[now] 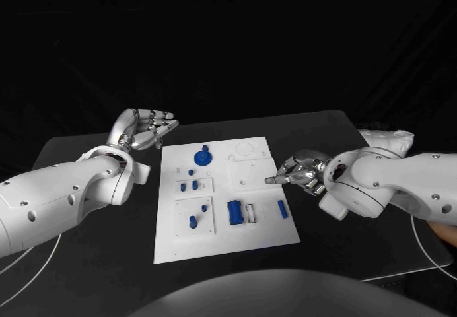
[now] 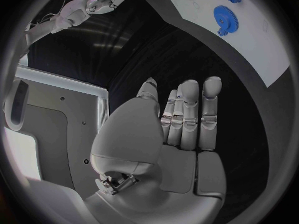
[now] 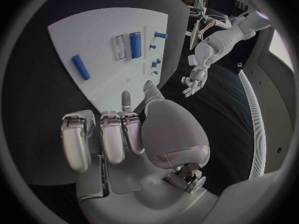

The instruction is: Assemble the parts on the task board

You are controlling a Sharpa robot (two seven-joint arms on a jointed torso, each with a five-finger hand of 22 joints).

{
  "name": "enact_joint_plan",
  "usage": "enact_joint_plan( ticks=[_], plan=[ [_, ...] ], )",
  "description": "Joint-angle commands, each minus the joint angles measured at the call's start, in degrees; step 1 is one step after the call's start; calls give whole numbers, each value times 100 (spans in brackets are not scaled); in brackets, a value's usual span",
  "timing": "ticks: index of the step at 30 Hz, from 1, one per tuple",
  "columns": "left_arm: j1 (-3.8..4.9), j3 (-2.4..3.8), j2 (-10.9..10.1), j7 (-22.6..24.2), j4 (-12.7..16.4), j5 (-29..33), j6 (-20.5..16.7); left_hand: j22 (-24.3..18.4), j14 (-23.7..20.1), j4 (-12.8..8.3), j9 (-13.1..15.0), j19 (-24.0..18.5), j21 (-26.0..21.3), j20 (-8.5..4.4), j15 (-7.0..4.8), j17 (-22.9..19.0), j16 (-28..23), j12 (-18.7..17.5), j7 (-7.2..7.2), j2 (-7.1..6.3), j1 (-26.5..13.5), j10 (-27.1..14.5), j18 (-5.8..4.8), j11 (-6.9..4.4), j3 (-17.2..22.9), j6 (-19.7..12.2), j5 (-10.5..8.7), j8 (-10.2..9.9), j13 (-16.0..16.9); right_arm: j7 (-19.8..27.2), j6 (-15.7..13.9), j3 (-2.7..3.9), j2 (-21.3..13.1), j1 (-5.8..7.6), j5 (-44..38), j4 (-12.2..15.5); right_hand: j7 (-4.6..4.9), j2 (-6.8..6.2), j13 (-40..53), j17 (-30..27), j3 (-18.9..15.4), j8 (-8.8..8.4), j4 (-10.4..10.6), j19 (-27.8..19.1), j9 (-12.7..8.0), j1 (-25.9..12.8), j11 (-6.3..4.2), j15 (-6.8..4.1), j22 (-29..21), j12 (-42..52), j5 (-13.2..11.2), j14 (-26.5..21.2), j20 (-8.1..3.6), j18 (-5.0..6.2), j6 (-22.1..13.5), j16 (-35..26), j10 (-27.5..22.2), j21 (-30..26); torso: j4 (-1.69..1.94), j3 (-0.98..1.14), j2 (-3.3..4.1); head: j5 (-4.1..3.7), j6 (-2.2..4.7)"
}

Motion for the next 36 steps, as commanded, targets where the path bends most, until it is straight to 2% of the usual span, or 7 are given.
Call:
enact_joint_plan(
  ticks=[1, 7, 10, 14, 20, 24, 36],
  plan=[
    [5, 4, 29, 11, 2, -19, 65, -9, 5, 0, -6, 47, -33, -12, 23, -5, -37, -7, 27, 60, 7, -1, 83, 0, -31, -19, 37, -18, -3, -523, 503, -5, -177, -41, -995, 90, 3, -31, 1506, 1507, -24, -49, 17, 600, -21, 7, -3, 19, 1509, 22, 104, 597, -16, -82, -38, 23, 601, 25, -12, -1, -4, -153, -1],
    [5, 4, 56, 8, -14, -20, 72, -9, 5, 0, -6, 47, -33, -12, 23, -5, -37, -7, 27, 60, 7, -1, 83, 0, -31, -19, 37, -18, -3, -916, 830, -6, -414, -149, -1575, 154, 10, 6, 1506, 1507, -2, -97, 51, 600, -57, -42, 4, 29, 1509, 22, 230, 597, -8, -82, -19, 23, 601, 25, -3, 10, 0, -410, -1],
    [5, 3, 62, 9, -18, -20, 82, -9, 5, 0, -6, 47, -33, -12, 23, -5, -37, -7, 27, 60, 7, -1, 83, 0, -31, -19, 37, -18, -3, -1027, 939, -6, -436, -253, -1841, 142, 17, 30, 1506, 1507, 21, -123, 56, 600, -74, -47, 8, 34, 1509, 22, 262, 597, -5, -82, -17, 23, 601, 25, -5, 13, 2, -457, -1],
    [4, 0, 65, 13, -36, -20, 93, -9, 5, 0, -6, 47, -33, -12, 23, -5, -37, -7, 27, 60, 7, -1, 83, 0, -31, -19, 37, -18, -3, -1096, 1017, -7, -321, -398, -2074, 51, 27, 56, 1506, 1507, 51, -150, 64, 600, -96, -60, 17, 44, 1509, 22, 318, 597, 2, -82, 17, 23, 601, 25, -21, 15, -3, -436, -1],
    [3, -4, 58, 18, -40, -20, 101, -9, 6, 0, -6, 48, -38, -13, 23, 0, -34, -6, 27, 62, 8, 1, 83, 0, -35, -19, 37, -19, -2, -1121, 1147, -7, -129, -572, -2251, -66, 18, 84, 1506, 1507, 96, -255, 87, 600, -177, -96, 10, 69, 1509, 22, 334, 597, 21, -82, 136, 23, 601, 25, -11, 22, 5, -412, -1],
    [3, -5, 46, 17, -37, -21, 96, -9, 6, 0, -6, 48, -38, -13, 23, 0, -34, -6, 27, 62, 8, 1, 83, 0, -35, -19, 37, -19, -2, -1108, 1181, -6, -32, -633, -2280, -126, 9, 86, 1506, 1507, 125, -331, 87, 600, -231, -103, 3, 76, 1509, 22, 335, 597, 30, -82, 211, 23, 601, 25, -20, 15, 0, -369, -1],
    [3, -6, 40, 15, -23, -22, 109, -9, 6, 0, -6, 48, -38, -13, 23, 0, -34, -6, 27, 62, 8, 1, 83, 0, -35, -19, 37, -19, -2, -1044, 1245, -6, 212, -743, -2262, -341, 13, 85, 1506, 1507, 279, -615, -12, 600, -411, 1, 7, 82, 1509, 22, 240, 597, 41, -82, 365, 23, 601, 25, -11, 8, -1, -353, -1]
  ],
)
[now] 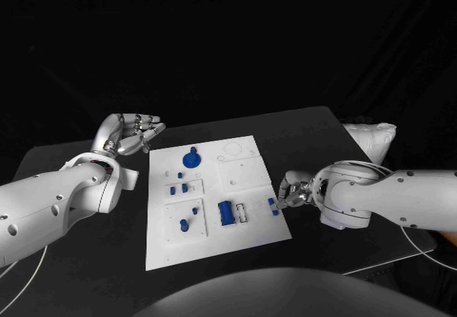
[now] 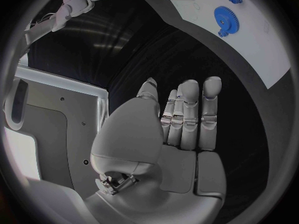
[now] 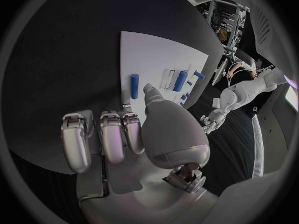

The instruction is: Assemble the parts on the task board

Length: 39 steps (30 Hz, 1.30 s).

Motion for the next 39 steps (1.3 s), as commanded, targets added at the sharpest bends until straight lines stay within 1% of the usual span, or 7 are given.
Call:
enact_joint_plan(
  ticks=[1, 5, 8, 12, 24, 33, 39],
  plan=[
    [4, 4, 2, 28, 19, -20, 81, -9, 6, 0, -6, 27, -38, 8, 23, -2, -35, -6, 27, 62, 8, 1, 83, 0, -35, -19, 37, -19, -3, -231, 162, -1, 46, -28, -102, -75, 3, 7, 1508, 1508, 60, -68, -33, 600, -36, 87, 8, 38, 1506, 22, -50, 597, 41, -82, 63, 23, 601, 26, 2, -1, 0, 9, -1],
    [4, 4, -4, 26, 25, -21, 73, -9, 6, 0, -6, 27, -38, 8, 23, -2, -35, -6, 27, 62, 8, 1, 83, 0, -35, -19, 37, -19, -3, -229, 177, -1, 99, -49, -107, -140, 13, 1, 1508, 1508, 92, -129, -58, 600, -74, 107, 16, 41, 1506, 22, -72, 597, 43, -82, 67, 23, 601, 26, -2, 0, 1, 32, -1],
    [4, 4, -9, 24, 31, -26, 72, -9, 8, -1, -6, 29, -42, 8, 23, 2, -33, -7, 27, 66, 14, 2, 83, 0, -39, -20, 37, -20, -3, -221, 194, -1, 135, -62, -144, -169, 32, 3, 1508, 1508, 148, -231, -89, 600, -143, 132, 32, 51, 1506, 22, -93, 597, 50, -82, 68, 23, 601, 26, 3, 5, 4, 71, -1],
    [4, 4, -12, 20, 39, -39, 74, -9, 8, -1, -6, 29, -42, 8, 23, 2, -33, -7, 27, 66, 14, 2, 83, 0, -39, -20, 37, -20, -3, -212, 215, -1, 181, -69, -217, -200, 58, -17, 1508, 1508, 193, -339, -124, 600, -220, 146, 55, 67, 1506, 22, -115, 597, 61, -82, 60, 23, 601, 26, 4, 5, -1, 72, -1],
    [5, 4, -28, 15, 58, -47, 73, -9, 8, -1, -6, 29, -42, 8, 23, 2, -33, -7, 27, 66, 14, 2, 83, 0, -39, -20, 37, -20, -3, -204, 234, -1, 327, -97, -286, -247, 78, -17, 1508, 1508, 274, -441, -188, 600, -301, 196, 76, 89, 1506, 22, -133, 597, 78, -82, 80, 23, 601, 26, -1, 3, 3, 98, -1],
    [5, 4, -33, 1, 60, -48, 88, -9, 8, -1, -6, 29, -42, 8, 23, 2, -33, -7, 27, 66, 14, 2, 83, 0, -39, -20, 37, -20, -3, -249, 356, 0, 411, -106, -402, -282, 66, -35, 1508, 1508, 461, -555, -406, 600, -409, 437, 71, 100, 1506, 22, -266, 597, 93, -82, 171, 23, 601, 26, -1, 1, -3, 102, -1],
    [5, 4, -39, -1, 58, -48, 95, -10, 8, -1, -6, 30, -51, 8, 22, 0, -36, -6, 27, 73, 21, 4, 83, -1, -43, -20, 39, -20, -3, -306, 447, 0, 471, -133, -518, -316, 62, -39, 1508, 1508, 521, -595, -473, 600, -445, 506, 68, 104, 1506, 22, -302, 597, 96, -82, 194, 23, 601, 26, -3, 4, -6, 102, -1]
  ],
)
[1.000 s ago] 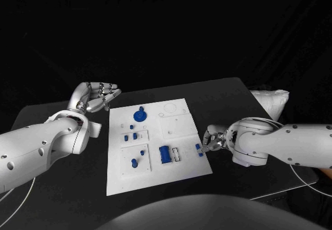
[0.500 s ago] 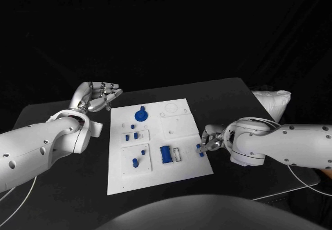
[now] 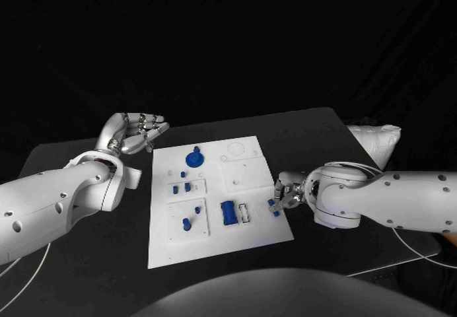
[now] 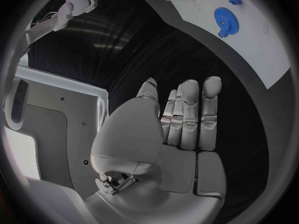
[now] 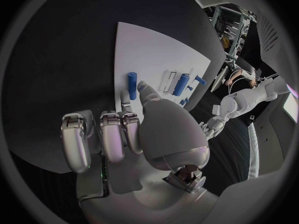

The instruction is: Assemble the parts on the task board

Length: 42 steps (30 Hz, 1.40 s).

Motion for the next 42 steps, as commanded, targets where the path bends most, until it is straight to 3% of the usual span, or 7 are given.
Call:
enact_joint_plan(
  ticks=[1, 17, 27, 31, 36, 42],
  plan=[
    [4, 4, -2, 18, 15, -27, 83, -10, 8, -1, -7, 30, -28, 7, 22, -1, -37, -6, 27, 63, 11, 4, 83, -1, -43, -20, 39, -20, -3, -311, 321, -36, 37, -71, -210, -38, 3, -17, 1508, 1510, 18, -42, -34, 600, -205, 69, 27, 42, 1508, 22, -42, 618, 52, -82, 34, 24, 601, 26, 1, 0, -1, -6, -1],
    [4, 4, -43, 8, 35, -29, 90, -11, 8, -1, -7, 30, -32, 7, 22, 0, -36, -6, 27, 65, 12, 5, 84, -1, -45, -20, 40, -20, -3, -393, 451, -36, 170, -155, -911, -33, 4, -58, 1508, 1510, 148, -145, -195, 600, -287, 200, 30, 36, 1508, 22, -80, 618, 45, -82, 24, 24, 601, 26, -6, 0, 1, -4, -1],
    [4, 4, -43, 5, 33, -29, 112, -11, 9, -1, -7, 30, -34, 7, 22, 1, -36, -6, 27, 66, 13, 6, 84, -1, -46, -20, 40, -20, -3, -421, 562, -35, 199, -169, -1073, -23, 34, -72, 1508, 1510, 290, -298, -319, 600, -422, 284, 55, 64, 1508, 22, -11, 618, 52, -82, -4, 24, 601, 26, -1, -2, 1, -23, -1],
    [4, 4, -43, 8, 29, -29, 125, -11, 9, -1, -7, 30, -34, 7, 22, 1, -36, -6, 27, 66, 13, 6, 84, -1, -46, -20, 40, -20, -3, -434, 640, -35, 241, -178, -1128, -49, 62, -17, 1508, 1510, 430, -475, -366, 600, -578, 317, 80, 99, 1508, 22, -15, 618, 72, -82, 31, 24, 601, 26, -2, -2, 0, -28, -1],
    [4, 4, -42, 10, 30, -29, 135, -11, 9, -1, -7, 30, -34, 7, 22, 1, -36, -6, 27, 66, 13, 6, 84, -1, -46, -20, 40, -20, -3, -427, 659, -35, 276, -198, -1220, -60, 89, 109, 1508, 1510, 807, -832, -495, 600, -913, 434, 98, 153, 1508, 22, 105, 618, 102, -82, 273, 24, 601, 26, 0, 4, 5, -15, -1],
    [4, 4, -51, 8, 33, -29, 128, -11, 9, -1, -7, 30, -34, 7, 22, 1, -36, -6, 27, 66, 13, 6, 84, -1, -46, -20, 40, -20, -3, -355, 555, -35, 268, -205, -1216, -52, 96, 182, 1508, 1510, 1068, -1060, -466, 600, -1184, 326, 114, 175, 1508, 22, 220, 618, 115, -82, 442, 24, 601, 26, 2, 2, 9, -2, -1]
  ],
)
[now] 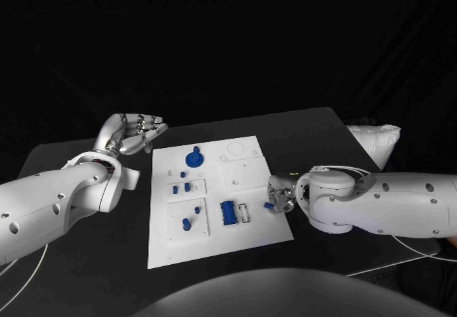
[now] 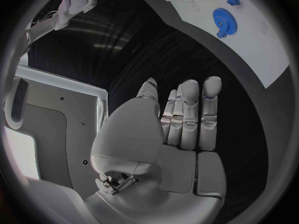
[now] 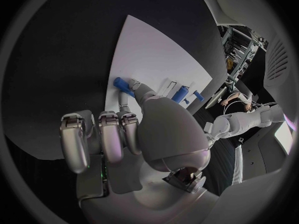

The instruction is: Assemble the parts on the task board

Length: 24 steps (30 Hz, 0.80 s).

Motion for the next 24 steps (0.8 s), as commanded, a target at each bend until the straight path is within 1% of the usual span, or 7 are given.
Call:
enact_joint_plan(
  ticks=[1, 8, 9, 10, 11, 13, 24],
  plan=[
    [4, 4, -3, 26, 17, -19, 77, -6, 9, -1, -6, 30, -34, 7, 22, 1, -36, -6, 27, 46, -6, 6, 83, -1, -46, -20, 15, -20, -3, -353, 177, -52, -4, -67, -32, -35, -2, 120, 1510, 1505, 102, -81, 34, 600, -3762, -65, 31, 31, 1506, 22, 58, 597, 34, -81, 74, 24, 600, 26, 0, 3, 7, 12, 0],
    [4, 4, -6, 23, 20, -19, 74, -6, 9, -1, -6, 30, -34, 7, 22, 1, -36, -6, 27, 46, -6, 6, 83, -1, -46, -20, 15, -20, -3, -268, -10, -52, -50, -68, 134, 12, -25, 218, 1510, 1505, 288, -145, 95, 600, -3907, -155, 16, 17, 1506, 22, 169, 597, 32, -81, 192, 24, 600, 26, 3, 1, 4, 28, 0],
    [4, 4, -6, 23, 20, -19, 74, -6, 9, -1, -6, 30, -34, 7, 22, 1, -36, -6, 27, 46, -6, 6, 83, -1, -46, -20, 15, -20, -3, -253, -38, -52, -61, -68, 163, 24, -48, 224, 1510, 1505, 315, -148, 98, 600, -3923, -163, 1, 10, 1506, 22, 172, 597, 31, -81, 218, 24, 600, 26, 3, 1, 5, 32, 0],
    [4, 4, -5, 22, 21, -19, 73, -6, 9, -1, -6, 30, -34, 7, 22, 1, -36, -6, 27, 46, -6, 6, 83, -1, -46, -20, 15, -20, -3, -242, -73, -52, -74, -68, 187, 39, -186, 231, 1510, 1505, 380, -188, 109, 600, -3978, -191, -122, -65, 1506, 22, 172, 597, 9, -81, 289, 24, 600, 26, 5, 1, 6, 35, 0],
    [4, 4, -5, 22, 21, -20, 74, -6, 9, -1, -6, 30, -34, 7, 22, 1, -36, -6, 27, 46, -6, 6, 83, -1, -46, -20, 15, -20, -3, -233, -109, -51, -87, -67, 206, 56, -248, 199, 1510, 1505, 431, -232, 121, 600, -4035, -241, -171, -131, 1506, 22, 141, 597, -40, -81, 378, 24, 600, 26, 6, 0, 4, 36, 0],
    [4, 4, -5, 22, 21, -20, 74, -6, 9, -1, -6, 30, -34, 7, 22, 1, -36, -6, 27, 46, -6, 6, 83, -1, -46, -20, 15, -20, -3, -214, -167, -51, -115, -64, 238, 90, -281, 183, 1510, 1505, 492, -287, 129, 600, -4092, -276, -203, -168, 1506, 22, 108, 597, -78, -81, 457, 24, 600, 26, 4, 1, 2, 37, 0],
    [4, 4, 2, 15, 17, -20, 74, -6, 9, -1, -6, 30, -34, 7, 22, 1, -36, -6, 27, 46, -6, 6, 83, -1, -46, -20, 15, -20, -3, -109, -389, -50, -211, 31, 389, 219, -309, 173, 1510, 1505, 563, -362, 166, 600, -4163, -345, -235, -200, 1506, 22, 66, 597, -117, -81, 557, 24, 600, 26, 2, -2, 4, 55, 0]
  ],
)
